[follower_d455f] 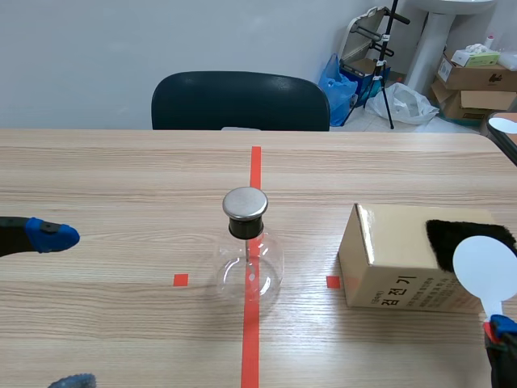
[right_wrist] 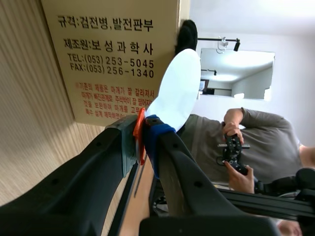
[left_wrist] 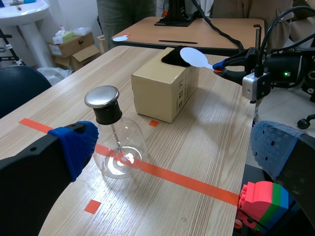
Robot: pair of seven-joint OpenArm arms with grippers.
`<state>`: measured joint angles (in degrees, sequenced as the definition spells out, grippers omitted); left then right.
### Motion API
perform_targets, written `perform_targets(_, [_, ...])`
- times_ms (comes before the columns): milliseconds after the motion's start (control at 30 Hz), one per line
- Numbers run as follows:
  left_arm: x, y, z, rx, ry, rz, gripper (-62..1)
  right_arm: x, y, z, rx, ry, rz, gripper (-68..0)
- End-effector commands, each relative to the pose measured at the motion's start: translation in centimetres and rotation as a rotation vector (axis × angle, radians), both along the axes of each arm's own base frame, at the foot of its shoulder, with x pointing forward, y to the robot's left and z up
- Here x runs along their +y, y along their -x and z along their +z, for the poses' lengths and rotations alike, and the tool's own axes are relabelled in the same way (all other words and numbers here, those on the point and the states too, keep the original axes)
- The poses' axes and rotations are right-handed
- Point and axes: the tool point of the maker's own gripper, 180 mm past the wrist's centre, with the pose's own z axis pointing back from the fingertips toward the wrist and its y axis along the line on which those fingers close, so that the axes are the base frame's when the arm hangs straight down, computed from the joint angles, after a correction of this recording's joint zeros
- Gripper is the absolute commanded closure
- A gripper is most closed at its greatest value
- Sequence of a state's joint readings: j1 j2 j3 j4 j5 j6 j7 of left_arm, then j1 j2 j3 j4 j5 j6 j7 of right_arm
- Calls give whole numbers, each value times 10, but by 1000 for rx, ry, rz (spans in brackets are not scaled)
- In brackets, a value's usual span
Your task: Do the electroscope experiment
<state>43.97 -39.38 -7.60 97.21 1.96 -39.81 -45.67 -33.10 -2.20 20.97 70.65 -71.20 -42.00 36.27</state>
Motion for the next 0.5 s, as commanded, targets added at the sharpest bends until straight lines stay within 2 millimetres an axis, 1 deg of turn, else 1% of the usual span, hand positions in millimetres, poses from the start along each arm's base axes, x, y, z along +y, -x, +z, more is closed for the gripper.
perform_targets(0, [0,-1,6,-13,23,4,-623,-3,-7,21,-79,50,10,-10])
perform_targets(133, [0,-1,5,-13,17,0,-623,4,-19,40,-133,67,23,-10])
perform_targets(233, [-1,-1,3,-11,6,-1,-623,15,-28,55,-174,77,35,-10])
perform_targets(300, [-1,-5,-4,-6,-36,1,-623,23,-35,65,-202,86,47,-10])
perform_targets(333, [-1,-8,-10,-1,-69,5,-594,27,-38,69,-217,86,51,-10])
perform_targets(367, [0,-13,-18,6,-111,8,-495,31,-41,74,-230,88,56,-10])
perform_targets(433, [0,-24,-34,22,-183,13,-275,40,-46,82,-256,91,68,-10])
perform_targets(467, [0,-29,-41,31,-210,13,-178,43,-49,85,-268,92,74,-10])
